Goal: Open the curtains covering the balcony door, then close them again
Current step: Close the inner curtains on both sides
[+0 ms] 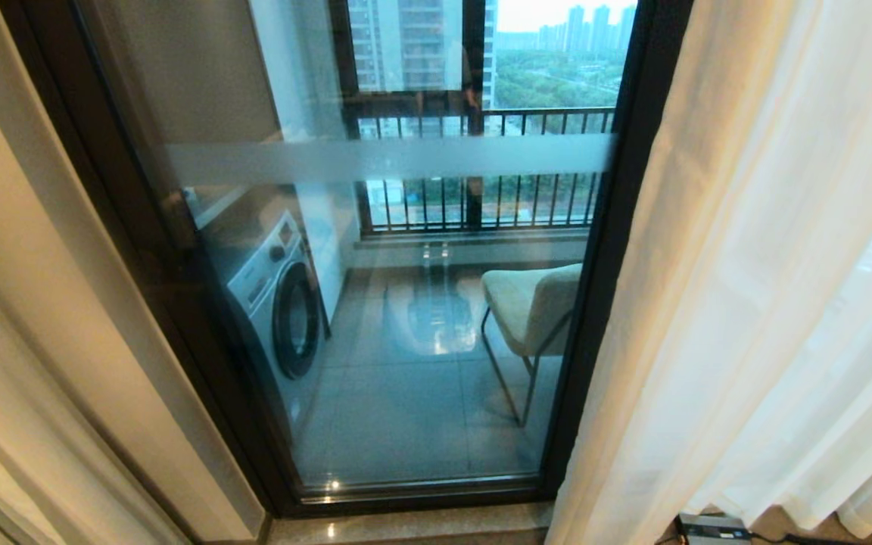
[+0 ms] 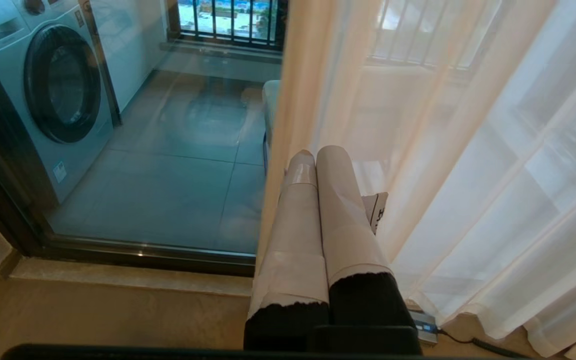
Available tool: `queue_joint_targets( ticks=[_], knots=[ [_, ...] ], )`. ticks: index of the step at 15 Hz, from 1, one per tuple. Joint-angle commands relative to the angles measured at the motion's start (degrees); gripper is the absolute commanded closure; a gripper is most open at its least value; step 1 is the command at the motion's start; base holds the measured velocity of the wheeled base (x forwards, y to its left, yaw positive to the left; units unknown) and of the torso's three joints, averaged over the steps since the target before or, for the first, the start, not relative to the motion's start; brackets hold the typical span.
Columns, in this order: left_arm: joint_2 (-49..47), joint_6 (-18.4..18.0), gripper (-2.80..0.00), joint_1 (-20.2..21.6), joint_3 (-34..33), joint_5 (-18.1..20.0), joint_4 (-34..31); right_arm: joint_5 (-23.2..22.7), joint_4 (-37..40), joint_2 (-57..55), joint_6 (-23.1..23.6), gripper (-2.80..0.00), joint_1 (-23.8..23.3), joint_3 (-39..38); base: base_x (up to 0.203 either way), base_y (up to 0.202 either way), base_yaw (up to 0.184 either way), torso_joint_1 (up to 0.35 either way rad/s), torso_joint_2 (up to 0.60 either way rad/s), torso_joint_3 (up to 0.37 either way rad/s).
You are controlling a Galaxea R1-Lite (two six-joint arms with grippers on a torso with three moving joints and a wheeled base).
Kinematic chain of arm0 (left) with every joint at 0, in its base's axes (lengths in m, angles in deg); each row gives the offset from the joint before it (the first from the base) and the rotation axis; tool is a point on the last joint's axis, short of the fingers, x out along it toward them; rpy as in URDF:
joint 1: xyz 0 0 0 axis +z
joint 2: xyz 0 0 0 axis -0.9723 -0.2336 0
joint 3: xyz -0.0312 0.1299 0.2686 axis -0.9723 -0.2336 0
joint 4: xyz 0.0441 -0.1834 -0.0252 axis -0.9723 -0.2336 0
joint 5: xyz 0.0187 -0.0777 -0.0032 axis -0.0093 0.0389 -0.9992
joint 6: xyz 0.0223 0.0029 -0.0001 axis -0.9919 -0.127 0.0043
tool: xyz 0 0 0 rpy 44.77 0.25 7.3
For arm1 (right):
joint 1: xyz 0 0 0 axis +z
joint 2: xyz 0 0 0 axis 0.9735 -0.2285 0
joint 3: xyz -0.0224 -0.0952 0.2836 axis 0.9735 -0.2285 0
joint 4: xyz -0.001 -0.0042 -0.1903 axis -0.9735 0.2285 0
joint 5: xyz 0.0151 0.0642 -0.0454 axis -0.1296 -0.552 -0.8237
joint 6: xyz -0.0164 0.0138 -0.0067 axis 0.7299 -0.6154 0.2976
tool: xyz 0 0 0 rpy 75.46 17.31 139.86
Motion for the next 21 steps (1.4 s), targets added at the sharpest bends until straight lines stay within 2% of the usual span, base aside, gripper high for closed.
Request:
queue_joint_targets(
  ticks=[1,15,21],
  knots=[
    [0.0,0.0,0.0,0.0,0.0,0.0,0.0,0.0,0.0,-0.1,0.1,0.0,0.0,0.0,0.0,0.186,-0.004,-0.002,0.0,0.002],
    [0.0,-0.2,0.0,0.0,0.0,0.0,0.0,0.0,0.0,-0.1,-0.3,0.0,0.0,0.0,0.0,0.187,-0.001,0.003,0.0,0.002],
    [0.0,-0.2,0.0,0.0,0.0,0.0,0.0,0.0,0.0,-0.1,-0.3,0.0,0.0,0.0,0.0,0.034,-0.001,0.001,0.0,0.001]
  ],
)
